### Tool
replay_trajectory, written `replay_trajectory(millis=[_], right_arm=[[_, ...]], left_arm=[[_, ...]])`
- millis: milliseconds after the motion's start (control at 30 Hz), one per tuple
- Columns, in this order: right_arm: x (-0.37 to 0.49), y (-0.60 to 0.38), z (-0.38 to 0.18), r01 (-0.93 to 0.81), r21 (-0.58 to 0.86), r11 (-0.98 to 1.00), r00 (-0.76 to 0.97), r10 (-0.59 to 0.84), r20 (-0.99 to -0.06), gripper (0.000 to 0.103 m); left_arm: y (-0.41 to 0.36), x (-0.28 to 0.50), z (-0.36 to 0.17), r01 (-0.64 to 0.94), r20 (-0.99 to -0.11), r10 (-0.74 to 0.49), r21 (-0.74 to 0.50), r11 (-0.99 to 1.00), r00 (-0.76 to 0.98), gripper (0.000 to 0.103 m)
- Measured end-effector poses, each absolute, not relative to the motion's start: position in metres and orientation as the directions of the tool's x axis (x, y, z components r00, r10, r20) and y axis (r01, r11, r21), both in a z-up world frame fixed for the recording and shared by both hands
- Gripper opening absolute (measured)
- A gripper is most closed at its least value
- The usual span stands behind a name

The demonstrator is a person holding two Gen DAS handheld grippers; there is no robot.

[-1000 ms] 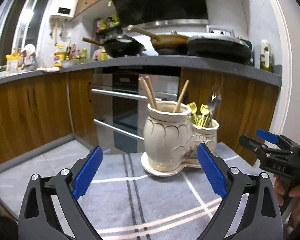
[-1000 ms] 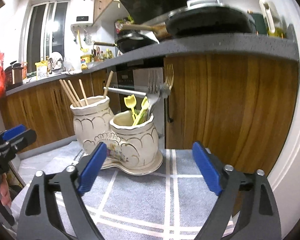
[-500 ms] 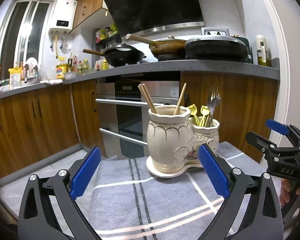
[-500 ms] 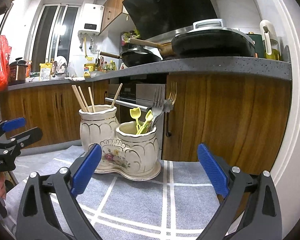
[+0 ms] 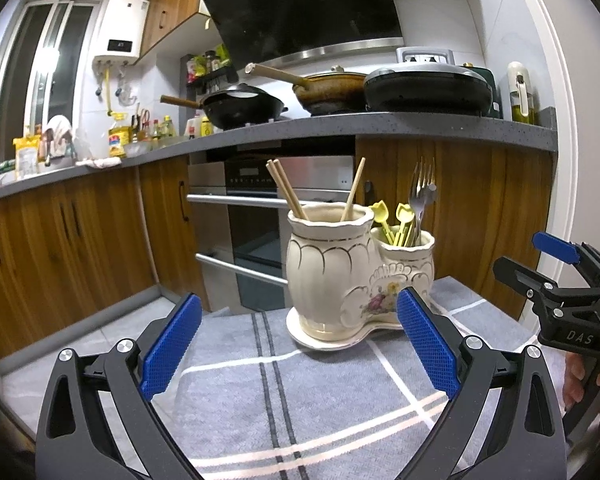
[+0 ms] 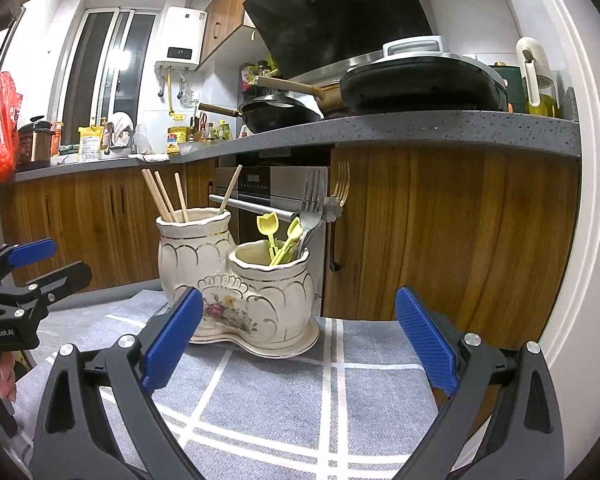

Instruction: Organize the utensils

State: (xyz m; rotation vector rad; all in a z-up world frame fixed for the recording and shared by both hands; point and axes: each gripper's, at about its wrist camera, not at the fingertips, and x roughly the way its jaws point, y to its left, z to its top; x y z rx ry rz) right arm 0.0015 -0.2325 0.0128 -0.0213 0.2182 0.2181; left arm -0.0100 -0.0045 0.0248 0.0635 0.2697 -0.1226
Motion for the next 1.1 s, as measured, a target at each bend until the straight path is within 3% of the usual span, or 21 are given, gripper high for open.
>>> replay_trajectory(millis=[1100], right_arm=[[0.0016,-0.2324,0.0125,-0.214,0.006,0.977,0.953,0.210,-0.218,0.096]], left_arm=[[-0.0054,-0.0076,0.0238,0.129,-0.275,-0.112,0.042,0.991,0.955,0.097]])
